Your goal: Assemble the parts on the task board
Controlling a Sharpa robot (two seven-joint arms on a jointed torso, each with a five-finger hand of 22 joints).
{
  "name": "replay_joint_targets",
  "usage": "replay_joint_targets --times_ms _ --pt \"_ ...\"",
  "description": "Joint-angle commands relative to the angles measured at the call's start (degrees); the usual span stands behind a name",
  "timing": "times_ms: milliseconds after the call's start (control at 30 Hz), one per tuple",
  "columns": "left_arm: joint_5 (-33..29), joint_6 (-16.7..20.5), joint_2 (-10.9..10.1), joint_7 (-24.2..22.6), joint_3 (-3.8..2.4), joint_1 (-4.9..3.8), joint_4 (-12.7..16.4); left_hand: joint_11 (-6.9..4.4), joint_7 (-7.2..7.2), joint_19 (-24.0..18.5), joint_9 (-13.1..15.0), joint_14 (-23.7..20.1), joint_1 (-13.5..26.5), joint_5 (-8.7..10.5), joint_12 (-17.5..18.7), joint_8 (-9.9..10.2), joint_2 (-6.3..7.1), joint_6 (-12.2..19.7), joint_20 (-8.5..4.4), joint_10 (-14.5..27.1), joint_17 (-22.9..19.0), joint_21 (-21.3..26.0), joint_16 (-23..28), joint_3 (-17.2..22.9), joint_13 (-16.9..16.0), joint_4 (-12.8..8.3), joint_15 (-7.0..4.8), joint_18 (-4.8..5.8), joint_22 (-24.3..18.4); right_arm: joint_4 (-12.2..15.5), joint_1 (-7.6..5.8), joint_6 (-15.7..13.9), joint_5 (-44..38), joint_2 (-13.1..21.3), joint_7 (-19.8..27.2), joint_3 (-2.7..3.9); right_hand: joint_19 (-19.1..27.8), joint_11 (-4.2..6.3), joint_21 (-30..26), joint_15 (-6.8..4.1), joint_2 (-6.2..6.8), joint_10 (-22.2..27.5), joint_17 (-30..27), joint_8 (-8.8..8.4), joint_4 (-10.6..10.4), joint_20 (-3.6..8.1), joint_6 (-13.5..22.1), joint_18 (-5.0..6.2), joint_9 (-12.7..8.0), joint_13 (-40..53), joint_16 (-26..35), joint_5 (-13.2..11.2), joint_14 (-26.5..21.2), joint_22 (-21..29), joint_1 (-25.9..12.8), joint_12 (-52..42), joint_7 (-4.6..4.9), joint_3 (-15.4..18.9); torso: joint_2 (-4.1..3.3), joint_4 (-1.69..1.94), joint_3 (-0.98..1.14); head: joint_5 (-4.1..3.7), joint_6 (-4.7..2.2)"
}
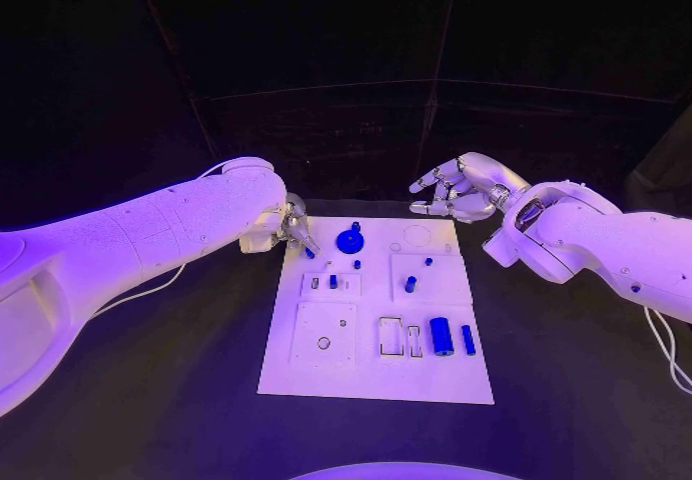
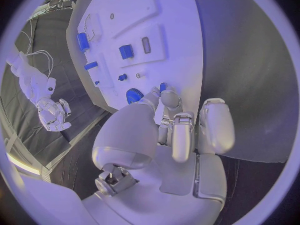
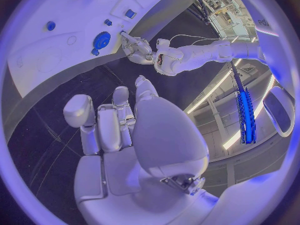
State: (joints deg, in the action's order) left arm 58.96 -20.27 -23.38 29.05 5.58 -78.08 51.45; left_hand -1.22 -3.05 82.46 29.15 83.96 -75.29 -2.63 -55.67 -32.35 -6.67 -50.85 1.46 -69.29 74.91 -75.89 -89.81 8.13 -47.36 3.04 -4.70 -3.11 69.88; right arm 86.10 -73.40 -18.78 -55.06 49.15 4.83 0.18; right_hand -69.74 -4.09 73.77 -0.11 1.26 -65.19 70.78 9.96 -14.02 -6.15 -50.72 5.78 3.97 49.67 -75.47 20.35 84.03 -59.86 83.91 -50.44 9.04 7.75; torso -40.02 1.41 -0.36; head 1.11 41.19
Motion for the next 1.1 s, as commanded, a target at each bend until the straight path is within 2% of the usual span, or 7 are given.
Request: replay_joint_targets --times_ms 33,133,300,367,633,800,1100 --pt "-0.6 1.5 -0.2 -2.4 0.01 -0.04 0.3 0.16 -0.24 -0.2 0.0 6.0 -1.6 -0.08 0.8 0.1 -0.73 0.2 -0.13 0.1 15.1 0.3 -0.2 5.6 0.8 -3.2 0.01 -1.09 0.1 0.0 -0.10 -0.3 -0.1 -0.1 0.3 0.03 0.5 0.15 -0.2 -0.20 -0.31 0.4 -0.1 0.26 0.3 0.08 0.5 0.65 -0.1 -0.1 0.3 0.2 1.0 0.0 0.3 0.2 -0.02 0.0 0.02 0.00 0.03 0.07 0.07" --pt "-1.9 3.1 -0.8 -2.8 0.01 -0.04 1.0 0.49 -0.37 -0.2 0.0 6.0 1.1 -0.05 1.3 -0.2 1.01 0.0 0.16 -0.3 15.1 0.3 -0.2 11.7 1.4 -4.7 0.15 -1.11 0.1 0.0 -0.10 -0.2 -0.1 -0.1 0.3 0.03 0.5 0.15 -0.2 -0.20 -0.31 0.4 -0.1 0.26 0.3 0.08 0.5 0.65 -0.1 -0.1 0.3 0.2 1.0 0.0 0.3 0.2 -0.02 0.0 0.03 0.02 0.03 0.02 0.09" --pt "-4.5 6.2 -3.5 -2.6 0.01 -0.04 4.3 0.30 -0.57 -0.2 0.4 6.0 9.5 -0.46 1.1 -1.9 5.33 -0.5 0.38 -1.4 15.1 0.5 -0.2 26.3 2.0 -8.1 0.35 -1.17 0.3 -0.2 -0.10 -0.1 -0.1 -0.2 0.3 0.03 0.4 0.15 -0.2 -0.20 -0.35 0.3 0.0 0.28 0.3 0.08 0.5 0.64 -0.1 0.1 0.3 0.3 1.0 0.0 0.3 0.0 -0.01 -0.1 0.05 0.04 0.03 0.11 0.00" --pt "-5.5 7.7 -5.1 -2.3 0.01 -0.05 6.5 0.13 -0.51 -0.1 0.5 6.0 10.8 -0.34 0.9 -2.3 5.73 -0.6 0.40 -1.7 15.1 0.4 -0.2 28.4 2.0 -8.7 0.32 -1.13 0.5 -0.2 -0.10 -0.1 -0.1 -0.2 0.3 0.03 0.4 0.15 -0.2 -0.20 -0.35 0.3 0.0 0.28 0.3 0.08 0.5 0.64 -0.1 0.1 0.3 0.3 1.0 0.0 0.3 0.0 -0.01 -0.1 0.10 0.18 0.02 0.08 0.08" --pt "-6.6 13.5 -10.8 -2.3 0.05 0.00 15.3 0.12 -0.16 0.2 0.6 6.0 13.3 -0.33 0.1 -3.2 6.54 -0.8 0.30 -2.4 15.1 0.1 -0.2 31.7 1.6 -9.7 0.16 -1.03 1.1 -0.4 -0.10 0.1 -0.1 -0.2 0.3 0.02 0.4 0.14 -0.2 -0.20 -0.37 0.3 0.0 0.29 0.3 0.07 0.5 0.64 -0.1 0.1 0.3 0.3 1.0 0.0 0.3 0.0 -0.01 0.0 0.13 0.19 -0.02 0.39 0.19" --pt "-6.7 15.6 -14.5 -4.0 0.19 0.65 20.7 0.04 -0.07 0.3 0.6 6.0 13.7 -0.33 -0.2 -3.4 6.99 -0.9 0.26 -2.7 15.1 -0.1 -0.2 32.1 1.3 -10.0 0.12 -0.97 1.4 -0.6 -0.09 0.2 -0.1 -0.3 0.3 0.00 0.4 0.14 -0.2 -0.19 -0.38 0.4 0.0 0.30 0.3 0.07 0.5 0.64 -0.1 0.1 0.3 0.3 1.0 0.0 0.3 0.0 -0.01 0.0 0.17 0.16 0.06 0.62 0.20" --pt "-2.4 20.8 -18.5 -6.6 3.16 1.68 27.3 -0.04 0.01 0.5 0.5 6.0 13.9 -0.35 -0.4 -3.6 7.27 -1.0 0.20 -2.8 15.1 -0.5 -0.2 32.6 1.1 -10.3 0.04 -0.89 1.8 -0.9 -0.08 0.4 -0.1 -0.5 0.3 -0.03 0.4 0.14 -0.2 -0.19 -0.38 0.4 0.0 0.30 0.3 0.07 0.5 0.64 -0.1 0.1 0.3 0.3 1.0 0.0 0.3 0.0 -0.01 0.0 0.08 0.23 -0.07 0.69 0.26"
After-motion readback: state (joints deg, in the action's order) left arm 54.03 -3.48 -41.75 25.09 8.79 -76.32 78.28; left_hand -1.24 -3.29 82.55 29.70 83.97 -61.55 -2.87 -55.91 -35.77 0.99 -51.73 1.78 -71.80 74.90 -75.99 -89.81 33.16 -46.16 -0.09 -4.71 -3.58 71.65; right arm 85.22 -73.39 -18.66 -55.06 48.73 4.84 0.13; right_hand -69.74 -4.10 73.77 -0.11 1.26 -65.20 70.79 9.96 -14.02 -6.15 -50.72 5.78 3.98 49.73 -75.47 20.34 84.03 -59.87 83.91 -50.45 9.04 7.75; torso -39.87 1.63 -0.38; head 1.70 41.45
